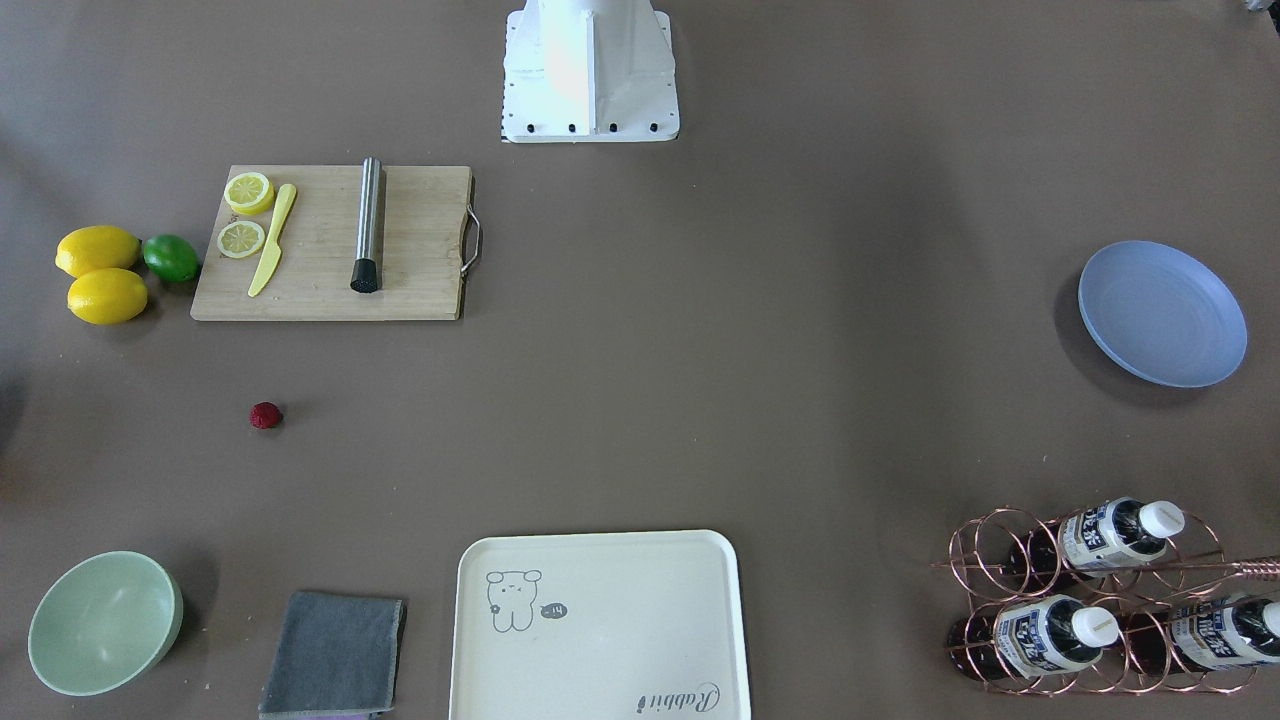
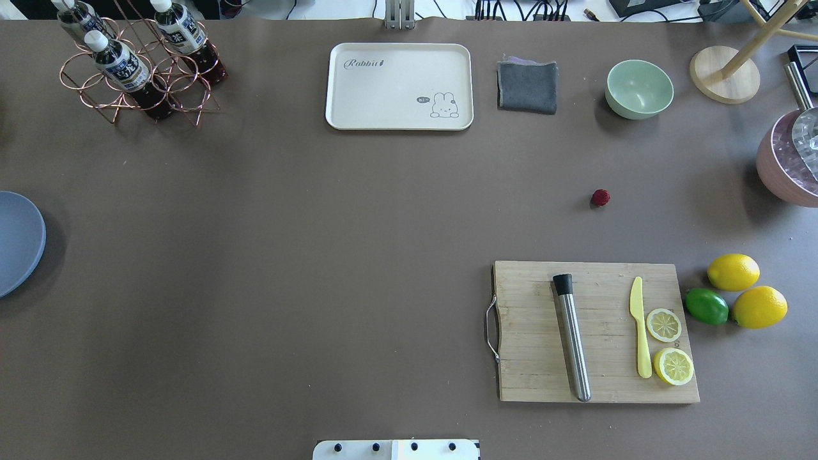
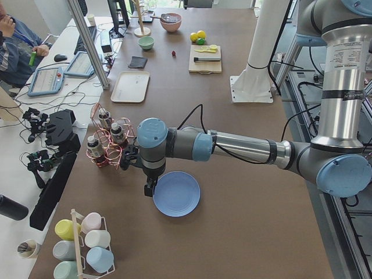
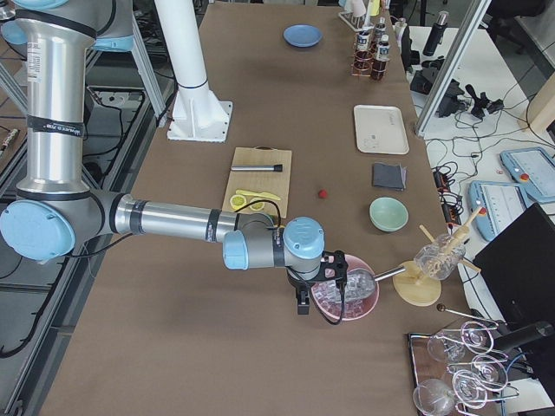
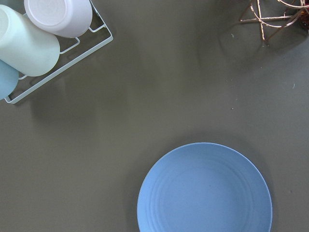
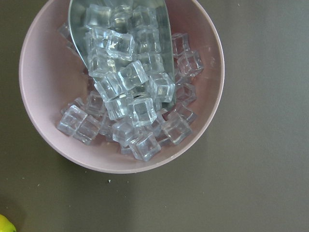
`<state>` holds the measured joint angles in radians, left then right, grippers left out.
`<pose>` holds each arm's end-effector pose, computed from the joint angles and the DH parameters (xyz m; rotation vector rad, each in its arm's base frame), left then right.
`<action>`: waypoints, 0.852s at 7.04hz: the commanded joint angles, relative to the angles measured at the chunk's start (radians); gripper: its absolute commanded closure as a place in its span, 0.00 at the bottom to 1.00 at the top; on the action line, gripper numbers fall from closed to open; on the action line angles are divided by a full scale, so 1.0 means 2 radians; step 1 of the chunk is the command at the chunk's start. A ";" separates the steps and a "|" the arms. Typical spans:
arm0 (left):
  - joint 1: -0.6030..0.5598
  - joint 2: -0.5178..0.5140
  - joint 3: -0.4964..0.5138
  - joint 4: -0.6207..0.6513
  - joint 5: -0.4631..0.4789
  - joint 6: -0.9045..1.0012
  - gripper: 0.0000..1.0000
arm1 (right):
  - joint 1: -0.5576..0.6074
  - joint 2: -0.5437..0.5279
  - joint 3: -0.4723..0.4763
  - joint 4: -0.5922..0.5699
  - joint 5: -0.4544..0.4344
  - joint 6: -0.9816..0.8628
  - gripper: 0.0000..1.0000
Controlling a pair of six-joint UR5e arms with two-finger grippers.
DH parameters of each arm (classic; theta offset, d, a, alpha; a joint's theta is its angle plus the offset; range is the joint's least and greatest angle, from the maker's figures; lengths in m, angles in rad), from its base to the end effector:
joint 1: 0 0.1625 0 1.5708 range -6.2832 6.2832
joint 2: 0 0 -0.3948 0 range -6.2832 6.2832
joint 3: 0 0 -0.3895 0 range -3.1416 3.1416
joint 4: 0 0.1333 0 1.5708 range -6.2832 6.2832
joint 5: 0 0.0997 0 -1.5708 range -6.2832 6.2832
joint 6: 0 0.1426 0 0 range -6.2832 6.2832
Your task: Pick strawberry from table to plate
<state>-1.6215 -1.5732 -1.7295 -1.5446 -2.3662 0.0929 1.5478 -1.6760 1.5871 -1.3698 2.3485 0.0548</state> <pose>-0.0566 -0.4954 0.5803 0.1844 0.7832 0.0936 0.0227 -0.4576 0.6795 0.0761 -0.7804 -0.0134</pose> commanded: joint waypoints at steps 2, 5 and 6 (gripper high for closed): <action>-0.001 -0.003 0.000 -0.034 -0.015 0.001 0.01 | 0.000 -0.001 0.003 0.001 0.000 -0.001 0.00; -0.001 0.010 0.004 -0.134 -0.069 -0.003 0.01 | 0.000 -0.001 0.006 0.039 0.002 0.003 0.00; 0.007 0.006 0.016 -0.171 -0.069 -0.006 0.01 | -0.001 -0.001 0.006 0.066 0.003 0.007 0.00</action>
<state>-1.6198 -1.5616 -1.7191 -1.7818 -2.5003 0.0887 1.5475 -1.6782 1.5979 -1.2928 2.3517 0.0621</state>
